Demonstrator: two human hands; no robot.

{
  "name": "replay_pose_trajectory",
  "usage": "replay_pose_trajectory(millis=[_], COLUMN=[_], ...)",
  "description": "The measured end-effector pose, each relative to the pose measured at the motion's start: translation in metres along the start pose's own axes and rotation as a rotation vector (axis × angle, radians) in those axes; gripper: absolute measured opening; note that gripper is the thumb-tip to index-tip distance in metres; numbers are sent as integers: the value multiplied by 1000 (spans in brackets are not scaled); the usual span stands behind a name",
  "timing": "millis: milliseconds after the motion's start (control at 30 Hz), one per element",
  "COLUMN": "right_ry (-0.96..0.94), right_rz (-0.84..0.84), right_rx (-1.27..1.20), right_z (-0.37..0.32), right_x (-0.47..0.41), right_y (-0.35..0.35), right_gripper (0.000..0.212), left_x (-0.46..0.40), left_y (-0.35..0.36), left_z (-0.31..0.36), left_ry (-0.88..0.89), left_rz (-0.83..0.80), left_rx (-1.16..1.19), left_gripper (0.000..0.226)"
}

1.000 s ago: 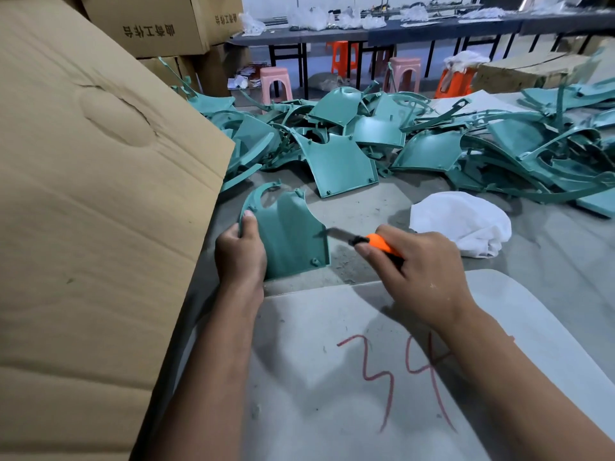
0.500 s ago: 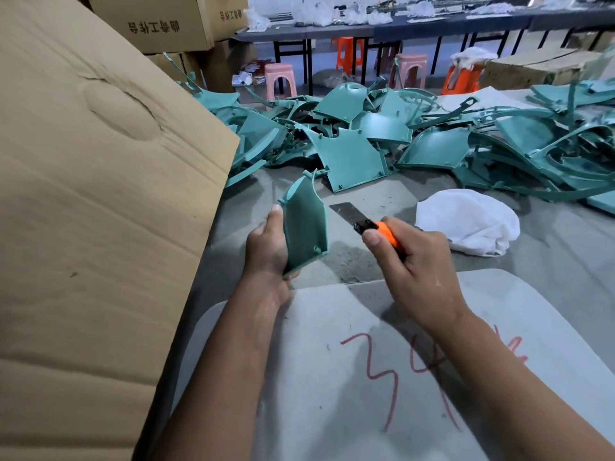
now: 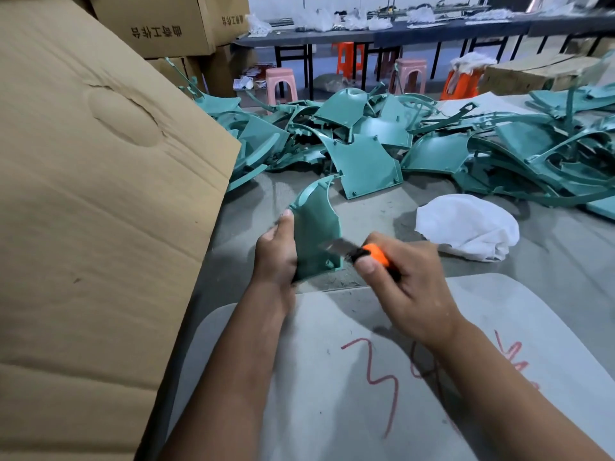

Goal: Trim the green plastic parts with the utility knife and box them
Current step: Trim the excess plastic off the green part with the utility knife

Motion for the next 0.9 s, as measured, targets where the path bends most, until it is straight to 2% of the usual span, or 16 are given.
replay_pose_trajectory(millis=[67,133,200,267,333,400,467,600,700,833,900], right_ry=[12,102,201,217,150,79,84,205,322,179,190], right_rz=[-10,38,102,172,166,81,42,190,277,96,52], right_rx=[36,165,260,219,115,80,84,263,227,48,18], right_z=[0,10,24,28,23,12,11,27,39,24,23], right_x=[-1,-6,-7,-3,0,0,-2,-3,2,-1,-2], right_y=[4,0,-11,-22,-23,-12,-4,-21,-34,-20,-14], right_gripper=[44,47,47,48,51,49,48,46,53,51,53], left_x=[0,1,3,6,7,7,8,7,6,9,9], left_y=[-1,-1,3,9,14,18,21,18,17,23,23], left_z=[3,5,5,4,4,4,2,2,6,8,8], left_ry=[-1,-3,12,17,32,49,33,21,69,154,179], left_rz=[-24,-60,-116,-187,-227,-253,-292,-334,-337,-379,-392], left_rx=[12,-18,-47,-39,-32,-37,-38,-77,-140,-164,-164], left_gripper=[36,40,54,65,66,66,65,66,62,60,59])
Point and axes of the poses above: each hand's wrist, its own x-axis away from the middle knuckle, its own y-axis out of the palm, z = x × y, the point moved 7 cm from there along -x, towards the middle knuckle, and after that the axes turned 3 degrees about -z, right-handed, at the moved point
